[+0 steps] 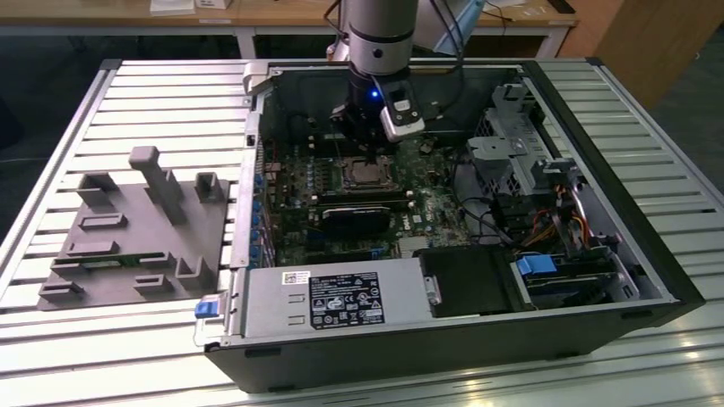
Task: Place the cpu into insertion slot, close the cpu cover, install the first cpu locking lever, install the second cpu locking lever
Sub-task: 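Close the cpu cover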
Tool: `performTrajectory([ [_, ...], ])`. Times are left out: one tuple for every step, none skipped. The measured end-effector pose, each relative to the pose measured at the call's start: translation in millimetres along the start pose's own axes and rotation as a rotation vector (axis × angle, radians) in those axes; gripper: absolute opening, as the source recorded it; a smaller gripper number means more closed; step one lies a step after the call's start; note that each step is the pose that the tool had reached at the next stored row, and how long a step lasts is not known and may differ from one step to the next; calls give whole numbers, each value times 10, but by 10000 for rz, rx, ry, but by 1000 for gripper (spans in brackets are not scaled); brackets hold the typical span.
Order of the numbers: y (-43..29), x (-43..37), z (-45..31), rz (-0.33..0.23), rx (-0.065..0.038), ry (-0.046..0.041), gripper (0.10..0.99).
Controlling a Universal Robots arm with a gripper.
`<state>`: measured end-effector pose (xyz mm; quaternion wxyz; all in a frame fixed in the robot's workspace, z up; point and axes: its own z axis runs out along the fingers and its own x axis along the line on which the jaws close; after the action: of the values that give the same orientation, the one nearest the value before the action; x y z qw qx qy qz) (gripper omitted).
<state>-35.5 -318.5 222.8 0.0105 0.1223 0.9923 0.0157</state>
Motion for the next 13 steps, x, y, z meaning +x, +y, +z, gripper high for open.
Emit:
performTrajectory([
  [-5,2,1,-52,-18,4,102],
  [-9,3,2,-98,-38,8,102],
  [-14,4,3,-144,-59,12,102],
  [-18,5,4,-190,-82,16,102],
  [-21,6,5,-237,-107,21,102],
  [-26,8,7,-288,-135,27,102],
  [-29,8,8,-330,-156,30,102],
  [-34,9,10,-374,-183,32,102],
  [-39,10,11,-415,-201,30,102],
  [-43,12,11,-463,-207,22,102],
  [-46,16,11,-508,-212,8,102],
  [-47,20,9,-534,-215,-8,102],
  [-48,23,4,-545,-221,-33,102],
])
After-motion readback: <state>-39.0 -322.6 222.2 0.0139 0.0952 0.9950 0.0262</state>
